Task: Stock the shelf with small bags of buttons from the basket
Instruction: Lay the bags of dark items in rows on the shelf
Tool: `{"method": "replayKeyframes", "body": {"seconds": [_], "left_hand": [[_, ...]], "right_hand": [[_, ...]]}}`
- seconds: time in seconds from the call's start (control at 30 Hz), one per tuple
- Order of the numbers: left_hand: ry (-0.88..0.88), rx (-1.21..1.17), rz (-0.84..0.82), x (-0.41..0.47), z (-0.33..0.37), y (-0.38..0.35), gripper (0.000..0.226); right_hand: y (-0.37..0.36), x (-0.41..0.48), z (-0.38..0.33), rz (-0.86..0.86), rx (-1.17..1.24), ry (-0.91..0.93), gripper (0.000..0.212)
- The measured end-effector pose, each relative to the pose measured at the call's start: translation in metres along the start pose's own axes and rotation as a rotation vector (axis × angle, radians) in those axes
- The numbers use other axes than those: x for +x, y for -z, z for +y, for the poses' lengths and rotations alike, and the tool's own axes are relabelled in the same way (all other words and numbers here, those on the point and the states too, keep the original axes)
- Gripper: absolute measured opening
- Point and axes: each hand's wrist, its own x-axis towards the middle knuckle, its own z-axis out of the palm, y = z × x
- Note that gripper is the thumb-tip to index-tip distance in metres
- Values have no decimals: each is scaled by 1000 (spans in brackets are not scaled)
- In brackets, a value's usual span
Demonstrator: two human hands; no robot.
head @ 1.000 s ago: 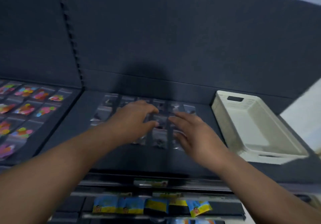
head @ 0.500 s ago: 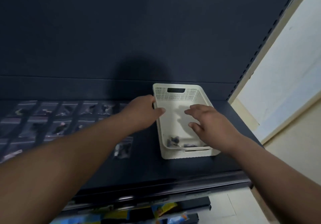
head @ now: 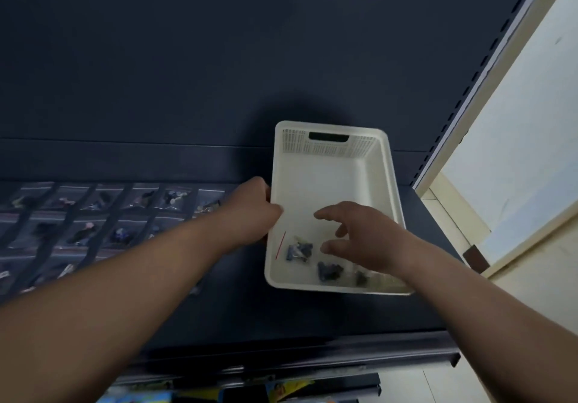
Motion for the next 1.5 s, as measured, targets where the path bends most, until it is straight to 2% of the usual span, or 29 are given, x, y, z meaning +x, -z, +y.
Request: {"method": "replayKeyframes", "body": {"seconds": [0.1,0.17,0.27,0.33,0.47,0.57,0.67,0.8,1.0,1.1,1.4,1.5], "left_hand": [[-89,45,51,-2,6,-4,9],[-123,91,72,0,7,-4,12],[-135,115,78,1,9,-5,12],[-135,119,70,0,11,-9,12],[-117,109,55,0,14,-15,14],[-106,102,65,0,12,-15,16],[-112,100,54,-2,13,-16,16],[-112,112,61,-4,11,-19,16],[-70,51,50,-5,5,-18,15],[-74,61,45,-6,6,-15,15],[29,-133,-44,1,1,-20,15],[-23,-42,61,-1,5,-17,19]], "right_hand": [[3,3,2,-94,-18,2,70],[7,2,5,-123,-132,13,76],[14,-1,11,-138,-316,-7,78],[14,-4,12,-197,-341,-69,74],[2,-4,12,-289,-180,-108,63],[-1,0,11,-287,10,-74,69],[-6,4,4,-301,56,30,75],[-15,9,-6,-348,-26,113,64],[-24,14,-13,-305,-89,172,33],[-19,16,-12,-282,16,140,20],[24,12,4,-35,552,-7,18],[33,9,-4,35,660,4,20]]}}
